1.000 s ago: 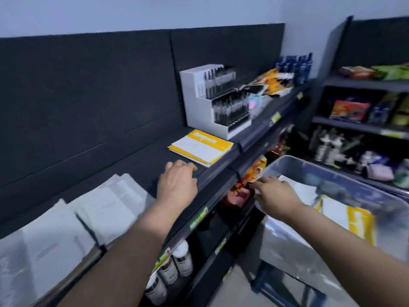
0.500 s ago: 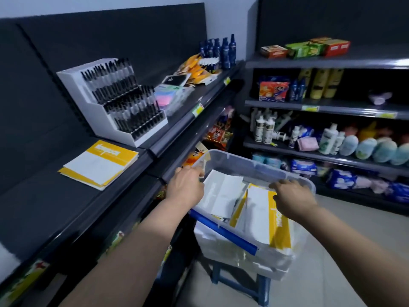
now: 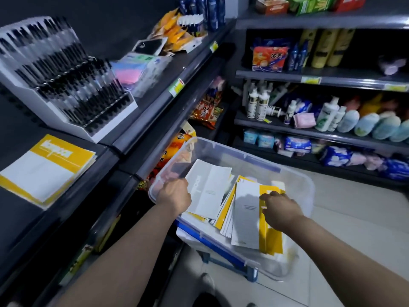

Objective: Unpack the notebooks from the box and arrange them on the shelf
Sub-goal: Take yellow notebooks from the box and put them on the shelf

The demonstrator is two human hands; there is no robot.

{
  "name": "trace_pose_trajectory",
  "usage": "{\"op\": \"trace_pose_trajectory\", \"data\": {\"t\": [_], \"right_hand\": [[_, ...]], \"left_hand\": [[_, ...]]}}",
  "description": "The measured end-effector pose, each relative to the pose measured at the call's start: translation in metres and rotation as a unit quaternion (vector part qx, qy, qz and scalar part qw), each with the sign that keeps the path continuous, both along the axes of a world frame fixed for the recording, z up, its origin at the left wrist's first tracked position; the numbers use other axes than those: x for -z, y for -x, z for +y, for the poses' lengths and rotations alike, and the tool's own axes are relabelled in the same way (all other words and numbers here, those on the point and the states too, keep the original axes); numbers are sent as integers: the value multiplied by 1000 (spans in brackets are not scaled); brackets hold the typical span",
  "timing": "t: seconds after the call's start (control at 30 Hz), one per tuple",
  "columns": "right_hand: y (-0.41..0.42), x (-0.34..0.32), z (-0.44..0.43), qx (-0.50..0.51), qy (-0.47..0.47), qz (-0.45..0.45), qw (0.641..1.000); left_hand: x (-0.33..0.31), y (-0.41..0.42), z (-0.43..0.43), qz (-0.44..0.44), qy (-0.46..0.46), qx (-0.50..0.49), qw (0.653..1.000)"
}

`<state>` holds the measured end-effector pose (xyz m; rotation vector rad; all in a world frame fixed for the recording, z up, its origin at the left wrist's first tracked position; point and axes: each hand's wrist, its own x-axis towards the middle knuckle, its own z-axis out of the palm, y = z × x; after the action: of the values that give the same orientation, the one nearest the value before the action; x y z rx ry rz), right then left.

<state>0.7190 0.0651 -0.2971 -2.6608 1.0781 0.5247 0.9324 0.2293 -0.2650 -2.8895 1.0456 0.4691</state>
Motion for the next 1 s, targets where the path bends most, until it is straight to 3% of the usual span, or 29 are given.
{"op": "trace_pose_trajectory", "data": {"t": [0.2, 0.47, 0.77, 1.0], "right_hand": [[-2, 26, 7, 116, -70, 21, 991], [-10, 55, 28, 289, -125, 3, 949], [-32, 67, 50, 292, -45, 58, 954], [-32, 69, 49, 297, -53, 41, 953]], "left_hand": [[38, -27, -29, 52, -44, 47, 997], [66, -56, -52, 57, -93, 118, 987], [85, -64, -57, 84, -135, 92, 983], [100, -48, -64, 95, -85, 0, 992]]}}
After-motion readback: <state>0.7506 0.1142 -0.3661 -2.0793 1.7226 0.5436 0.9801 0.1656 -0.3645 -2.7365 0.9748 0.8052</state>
